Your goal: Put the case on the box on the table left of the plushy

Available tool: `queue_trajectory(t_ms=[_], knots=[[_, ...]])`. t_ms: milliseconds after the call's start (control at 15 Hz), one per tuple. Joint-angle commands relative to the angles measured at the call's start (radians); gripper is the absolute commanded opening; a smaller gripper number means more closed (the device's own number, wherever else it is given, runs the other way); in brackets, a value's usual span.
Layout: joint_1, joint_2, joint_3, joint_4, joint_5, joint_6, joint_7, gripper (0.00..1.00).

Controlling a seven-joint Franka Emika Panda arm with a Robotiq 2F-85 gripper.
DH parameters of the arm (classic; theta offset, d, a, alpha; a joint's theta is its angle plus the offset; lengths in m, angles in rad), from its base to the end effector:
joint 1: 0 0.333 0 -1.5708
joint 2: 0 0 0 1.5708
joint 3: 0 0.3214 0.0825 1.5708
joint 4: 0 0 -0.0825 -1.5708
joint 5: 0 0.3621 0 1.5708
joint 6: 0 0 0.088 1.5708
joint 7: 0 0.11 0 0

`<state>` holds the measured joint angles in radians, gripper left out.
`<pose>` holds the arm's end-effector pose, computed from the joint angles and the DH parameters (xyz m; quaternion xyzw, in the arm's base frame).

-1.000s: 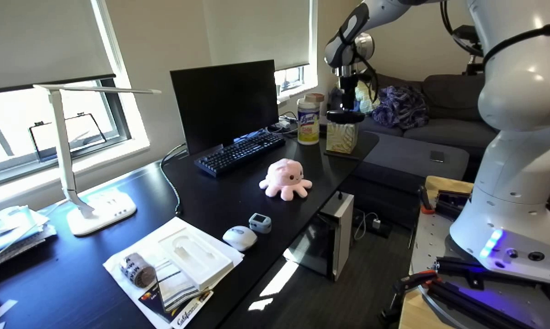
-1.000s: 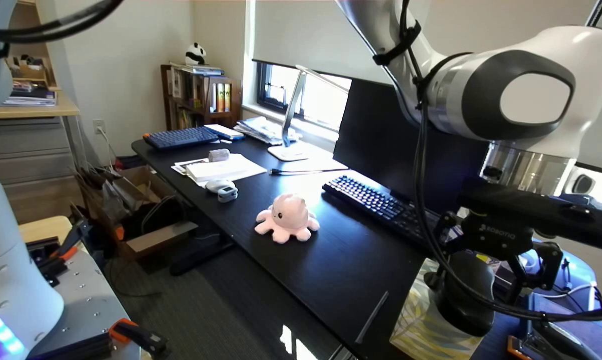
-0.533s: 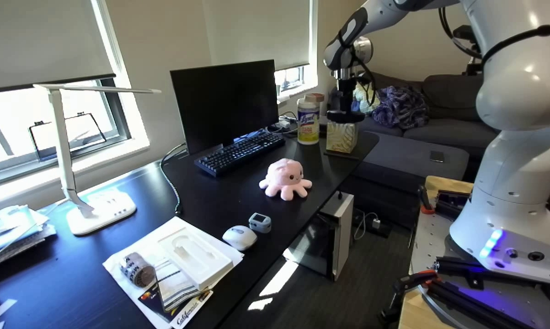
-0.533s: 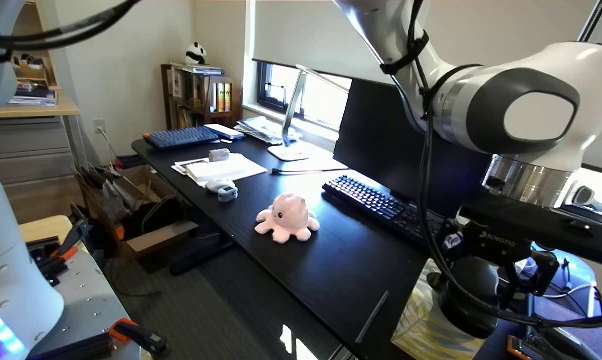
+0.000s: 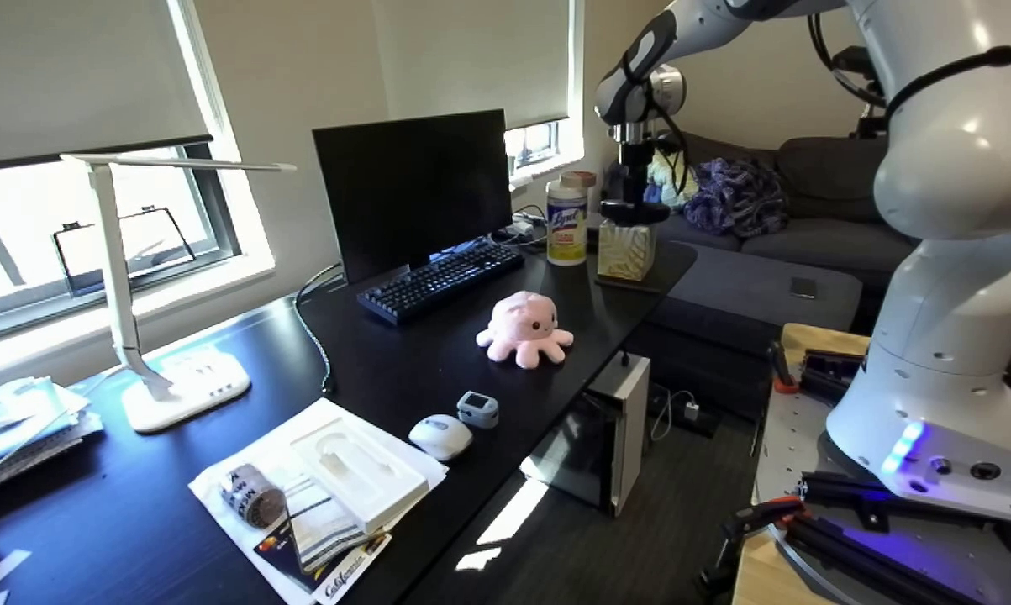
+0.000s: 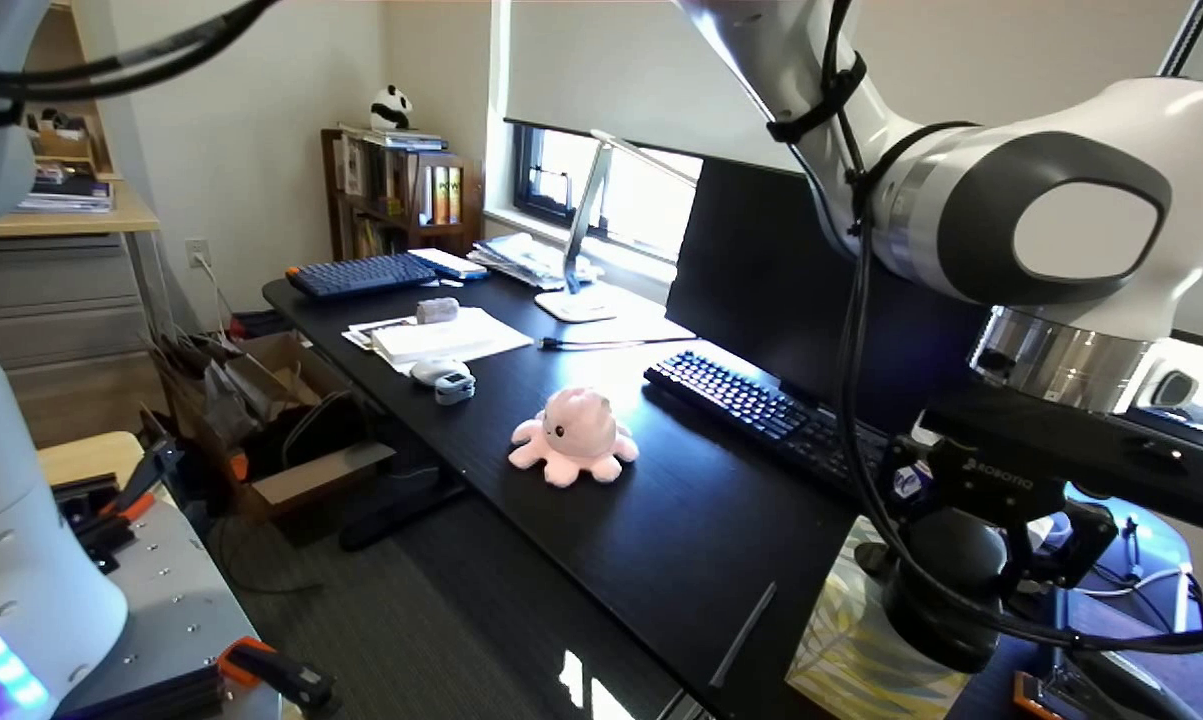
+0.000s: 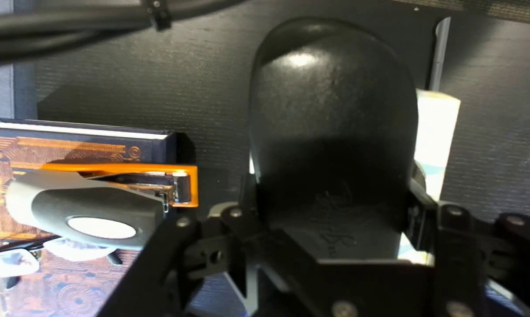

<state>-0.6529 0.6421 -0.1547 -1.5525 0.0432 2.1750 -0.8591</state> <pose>0.4880 -0.4833 0.2887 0.9992 0.0283 -0.0251 0.0149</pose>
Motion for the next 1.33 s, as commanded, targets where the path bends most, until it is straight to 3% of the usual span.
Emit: queue_trajectory(t_ms=[0, 267, 867, 933, 1067, 1267], knots=[[-0.008, -0.067, -0.028, -0.013, 0.006, -0.045, 0.056, 0.49], [0.006, -0.237, -0.07, -0.145, -0.011, -0.046, 0.11, 0.49], [0.162, -0.679, -0.112, -0.618, -0.107, 0.088, 0.061, 0.49], [0.164, -0.549, -0.135, -0.476, -0.086, 0.03, 0.073, 0.74], [0.197, -0.63, -0.144, -0.564, -0.092, 0.052, 0.076, 0.74], [0.203, -0.665, -0.15, -0.6, -0.095, 0.062, 0.078, 0.74]])
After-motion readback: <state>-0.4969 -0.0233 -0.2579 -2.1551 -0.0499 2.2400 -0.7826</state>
